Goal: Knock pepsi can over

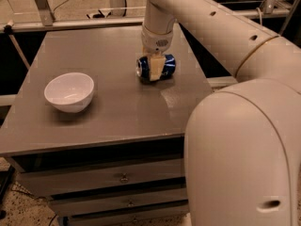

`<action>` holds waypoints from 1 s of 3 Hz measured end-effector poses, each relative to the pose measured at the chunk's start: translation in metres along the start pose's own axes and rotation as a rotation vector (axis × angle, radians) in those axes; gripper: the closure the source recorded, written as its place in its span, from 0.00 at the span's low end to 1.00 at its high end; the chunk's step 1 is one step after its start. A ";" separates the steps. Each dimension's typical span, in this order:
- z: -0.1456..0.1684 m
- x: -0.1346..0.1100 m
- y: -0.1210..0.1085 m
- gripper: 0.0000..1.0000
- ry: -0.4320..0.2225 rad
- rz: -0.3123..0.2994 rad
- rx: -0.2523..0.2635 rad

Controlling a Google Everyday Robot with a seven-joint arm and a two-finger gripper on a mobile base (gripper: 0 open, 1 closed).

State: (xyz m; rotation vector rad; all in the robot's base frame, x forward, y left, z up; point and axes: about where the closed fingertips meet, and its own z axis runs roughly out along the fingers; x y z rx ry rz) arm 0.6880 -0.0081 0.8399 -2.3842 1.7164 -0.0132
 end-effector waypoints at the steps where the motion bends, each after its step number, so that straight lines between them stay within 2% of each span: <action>1: 0.003 -0.001 -0.001 0.39 -0.001 -0.001 0.002; 2: 0.006 -0.001 -0.003 0.15 -0.003 -0.002 0.003; 3: 0.009 -0.002 -0.004 0.00 -0.004 -0.002 0.004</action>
Offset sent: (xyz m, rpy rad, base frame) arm 0.0013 0.0014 -0.0022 0.0016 -0.0012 0.0007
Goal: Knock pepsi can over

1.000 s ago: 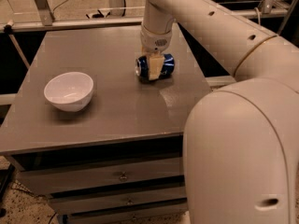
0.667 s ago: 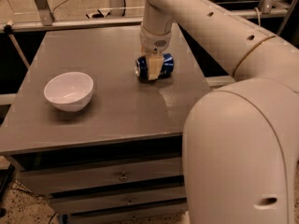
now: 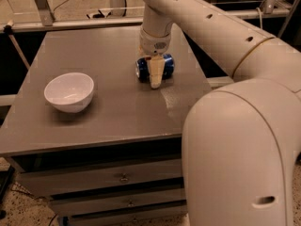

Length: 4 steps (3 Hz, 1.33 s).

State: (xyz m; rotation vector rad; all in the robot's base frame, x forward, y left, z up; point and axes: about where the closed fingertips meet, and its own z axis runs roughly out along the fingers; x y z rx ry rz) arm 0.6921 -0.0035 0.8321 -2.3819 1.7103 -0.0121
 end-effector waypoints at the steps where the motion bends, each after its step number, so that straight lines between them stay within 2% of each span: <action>1: 0.000 0.000 -0.001 0.00 0.001 0.003 0.003; 2: -0.016 0.005 0.000 0.00 0.019 0.029 0.024; 4: -0.076 0.027 0.020 0.00 0.086 0.137 0.141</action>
Offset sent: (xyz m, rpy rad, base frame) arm -0.0069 -0.0234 0.0474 -0.0222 -0.0591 -0.0907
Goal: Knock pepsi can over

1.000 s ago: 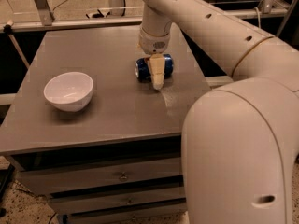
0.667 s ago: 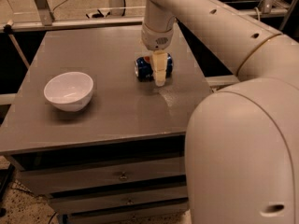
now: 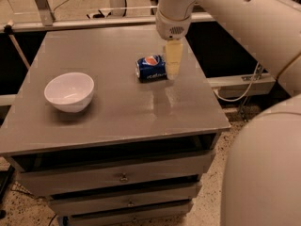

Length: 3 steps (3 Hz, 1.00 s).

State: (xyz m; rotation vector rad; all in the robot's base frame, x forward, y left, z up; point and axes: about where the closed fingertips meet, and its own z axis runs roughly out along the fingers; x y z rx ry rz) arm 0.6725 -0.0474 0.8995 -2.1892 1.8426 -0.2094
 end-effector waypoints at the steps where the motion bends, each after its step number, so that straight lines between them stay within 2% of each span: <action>1: -0.024 0.026 0.012 0.00 0.000 0.072 0.047; 3: -0.049 0.092 0.047 0.00 -0.010 0.253 0.089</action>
Offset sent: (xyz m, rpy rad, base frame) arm -0.0488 -0.1241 0.0355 0.1016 -0.0632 -0.3008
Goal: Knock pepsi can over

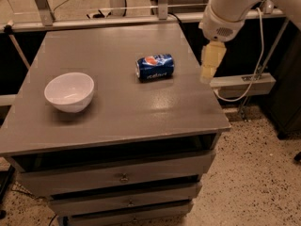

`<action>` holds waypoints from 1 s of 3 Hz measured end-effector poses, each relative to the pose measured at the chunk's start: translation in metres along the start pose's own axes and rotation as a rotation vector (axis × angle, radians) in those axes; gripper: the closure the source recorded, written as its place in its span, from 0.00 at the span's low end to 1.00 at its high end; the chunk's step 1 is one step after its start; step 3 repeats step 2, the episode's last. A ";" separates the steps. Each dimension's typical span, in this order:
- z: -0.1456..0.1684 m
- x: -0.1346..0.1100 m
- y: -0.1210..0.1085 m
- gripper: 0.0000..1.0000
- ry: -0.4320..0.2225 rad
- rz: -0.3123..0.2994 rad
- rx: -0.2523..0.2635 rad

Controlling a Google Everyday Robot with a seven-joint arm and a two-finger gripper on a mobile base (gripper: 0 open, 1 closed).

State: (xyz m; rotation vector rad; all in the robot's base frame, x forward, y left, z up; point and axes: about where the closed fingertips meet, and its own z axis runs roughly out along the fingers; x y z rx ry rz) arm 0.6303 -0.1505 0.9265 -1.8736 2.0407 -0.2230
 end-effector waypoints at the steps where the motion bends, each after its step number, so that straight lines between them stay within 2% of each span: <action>1: -0.008 0.035 0.008 0.00 -0.013 0.077 0.014; 2: -0.012 0.063 0.012 0.00 -0.026 0.133 0.021; 3: -0.012 0.063 0.012 0.00 -0.026 0.133 0.021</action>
Offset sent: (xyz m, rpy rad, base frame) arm -0.0280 -0.1035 -0.0045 0.1146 -0.0095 -0.1862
